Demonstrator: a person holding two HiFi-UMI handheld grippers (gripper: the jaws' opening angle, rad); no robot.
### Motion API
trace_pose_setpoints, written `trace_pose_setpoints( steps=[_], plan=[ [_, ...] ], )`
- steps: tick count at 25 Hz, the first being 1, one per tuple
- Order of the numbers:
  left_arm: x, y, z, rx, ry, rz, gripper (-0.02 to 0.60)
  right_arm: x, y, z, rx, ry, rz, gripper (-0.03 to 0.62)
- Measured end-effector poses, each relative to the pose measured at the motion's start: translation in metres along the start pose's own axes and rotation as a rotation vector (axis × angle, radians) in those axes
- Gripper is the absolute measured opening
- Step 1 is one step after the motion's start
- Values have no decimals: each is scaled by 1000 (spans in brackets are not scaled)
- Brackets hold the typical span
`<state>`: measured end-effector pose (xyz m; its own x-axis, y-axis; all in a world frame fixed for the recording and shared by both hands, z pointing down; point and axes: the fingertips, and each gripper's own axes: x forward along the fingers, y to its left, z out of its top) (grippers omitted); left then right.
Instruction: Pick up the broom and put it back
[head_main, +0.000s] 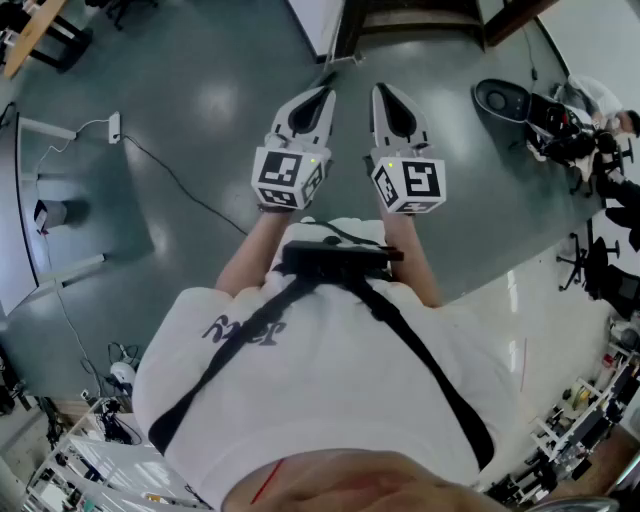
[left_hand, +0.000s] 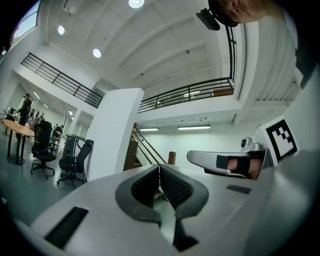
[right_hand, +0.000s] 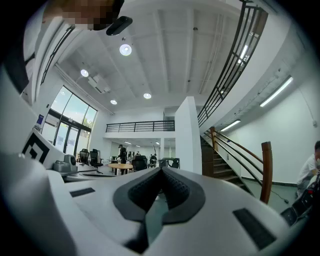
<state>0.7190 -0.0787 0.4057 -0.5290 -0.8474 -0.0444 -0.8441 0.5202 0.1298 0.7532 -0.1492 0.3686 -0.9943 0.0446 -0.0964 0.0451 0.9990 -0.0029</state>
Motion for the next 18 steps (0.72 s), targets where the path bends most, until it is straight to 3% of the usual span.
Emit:
trace_pose_setpoints(
  steps=[9, 18],
  plan=[
    [8, 0, -14, -33, 18, -20, 12, 6, -3, -14, -6, 33, -10, 9],
    [63, 4, -30, -18, 38, 14, 12, 33, -53, -33, 59, 22, 15, 9]
  ],
)
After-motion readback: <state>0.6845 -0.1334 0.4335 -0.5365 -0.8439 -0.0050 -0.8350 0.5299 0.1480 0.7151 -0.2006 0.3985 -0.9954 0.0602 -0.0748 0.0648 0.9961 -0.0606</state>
